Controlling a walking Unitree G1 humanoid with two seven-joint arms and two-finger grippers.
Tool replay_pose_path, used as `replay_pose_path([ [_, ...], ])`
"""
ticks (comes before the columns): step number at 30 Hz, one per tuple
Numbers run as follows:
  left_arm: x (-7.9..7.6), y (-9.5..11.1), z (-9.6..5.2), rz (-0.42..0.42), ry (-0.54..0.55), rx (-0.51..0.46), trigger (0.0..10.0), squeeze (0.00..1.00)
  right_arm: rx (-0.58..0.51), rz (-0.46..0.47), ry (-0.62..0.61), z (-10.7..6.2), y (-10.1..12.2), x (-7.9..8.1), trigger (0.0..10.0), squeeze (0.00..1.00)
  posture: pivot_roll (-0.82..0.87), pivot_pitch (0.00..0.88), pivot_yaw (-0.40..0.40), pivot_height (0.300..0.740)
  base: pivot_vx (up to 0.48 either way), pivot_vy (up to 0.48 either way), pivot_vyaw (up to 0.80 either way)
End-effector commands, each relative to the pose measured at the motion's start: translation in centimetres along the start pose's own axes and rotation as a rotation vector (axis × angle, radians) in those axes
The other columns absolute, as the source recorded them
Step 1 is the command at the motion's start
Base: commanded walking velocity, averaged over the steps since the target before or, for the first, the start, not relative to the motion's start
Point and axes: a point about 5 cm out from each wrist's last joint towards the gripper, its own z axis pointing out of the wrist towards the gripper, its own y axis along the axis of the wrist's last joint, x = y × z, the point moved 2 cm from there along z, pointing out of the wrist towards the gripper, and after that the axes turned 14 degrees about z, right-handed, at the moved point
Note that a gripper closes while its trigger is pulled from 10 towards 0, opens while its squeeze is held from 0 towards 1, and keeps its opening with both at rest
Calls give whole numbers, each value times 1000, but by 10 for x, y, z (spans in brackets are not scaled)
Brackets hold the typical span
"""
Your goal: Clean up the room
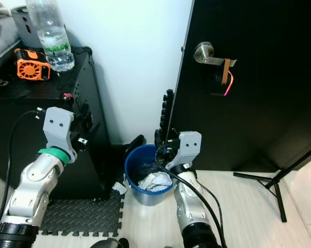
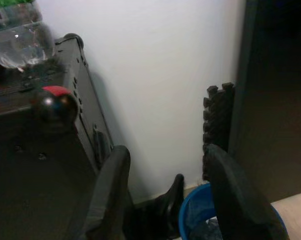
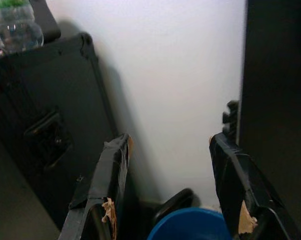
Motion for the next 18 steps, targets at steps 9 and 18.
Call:
replay_pose_path([
  [9,-3,-5,2,11,13,4,10000,0,2,4,-6,-2,-4,-2,10000,0,108,0,42,706,-270,0,0],
  [18,-4,-6,5,13,21,1,10000,0,14,6,-15,-5,-4,-4,10000,0,105,0,42,706,-317,0,0],
])
